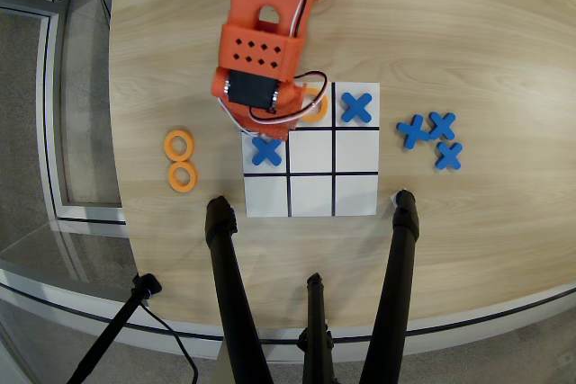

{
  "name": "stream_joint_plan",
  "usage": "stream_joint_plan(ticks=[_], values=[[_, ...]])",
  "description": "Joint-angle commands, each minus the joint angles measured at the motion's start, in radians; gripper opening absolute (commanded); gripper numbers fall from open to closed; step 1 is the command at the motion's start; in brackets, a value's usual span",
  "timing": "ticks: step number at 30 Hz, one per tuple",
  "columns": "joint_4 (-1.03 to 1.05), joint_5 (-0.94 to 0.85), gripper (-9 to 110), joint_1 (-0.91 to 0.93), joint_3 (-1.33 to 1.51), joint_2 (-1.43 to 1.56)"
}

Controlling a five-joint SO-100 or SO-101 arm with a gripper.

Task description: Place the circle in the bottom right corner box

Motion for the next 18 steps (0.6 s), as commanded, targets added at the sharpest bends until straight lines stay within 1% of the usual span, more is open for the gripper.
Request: stream_joint_plan(ticks=[1, 4, 7, 11, 15, 18], values=[[0.075, -0.052, 11, 0.023, -0.071, 0.126], [0.201, -0.126, 11, 0.049, -0.101, 0.272], [0.301, -0.189, 11, 0.086, -0.043, 0.485], [0.288, -0.216, 11, 0.098, 0.29, 0.879], [0.307, -0.229, 11, 0.018, 0.683, 1.295], [0.373, -0.227, 11, -0.014, 0.881, 1.525]])
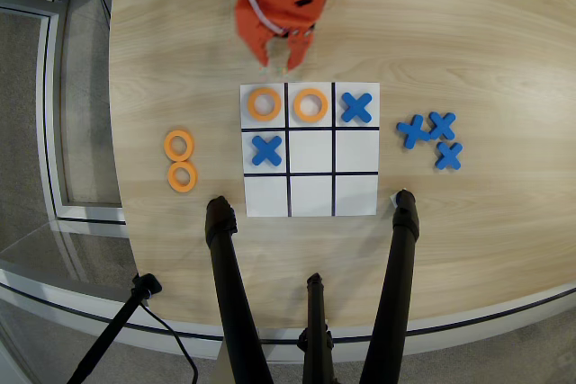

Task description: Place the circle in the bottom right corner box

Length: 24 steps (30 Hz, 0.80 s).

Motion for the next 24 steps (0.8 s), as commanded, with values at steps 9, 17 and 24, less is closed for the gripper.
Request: stream_joint_plan(ticks=[9, 17, 24], values=[[0.04, 0.031, 0, 0.071, 0.417, 0.331], [0.058, 0.061, 0, 0.689, 0.417, 0.368], [0.058, 0.071, 0, 1.27, 0.417, 0.368]])
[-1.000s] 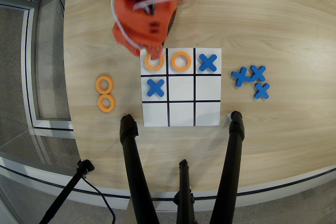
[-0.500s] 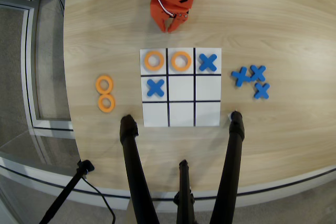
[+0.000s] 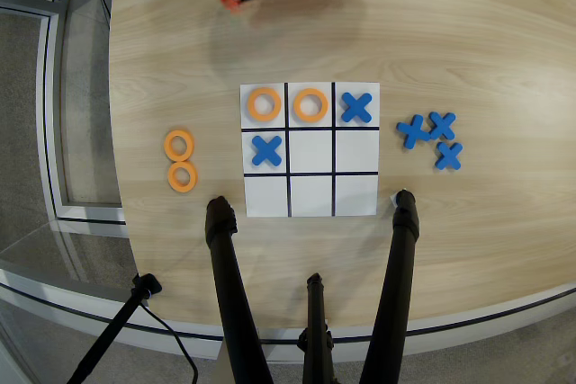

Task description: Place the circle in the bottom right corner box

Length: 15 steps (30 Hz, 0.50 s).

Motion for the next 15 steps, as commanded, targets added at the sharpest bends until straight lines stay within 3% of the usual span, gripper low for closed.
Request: stream_joint_plan(ticks=[1, 15], values=[[0.008, 0.002, 0, 0.268, 0.057, 0.02], [0.008, 0.002, 0, 0.305, 0.057, 0.018]])
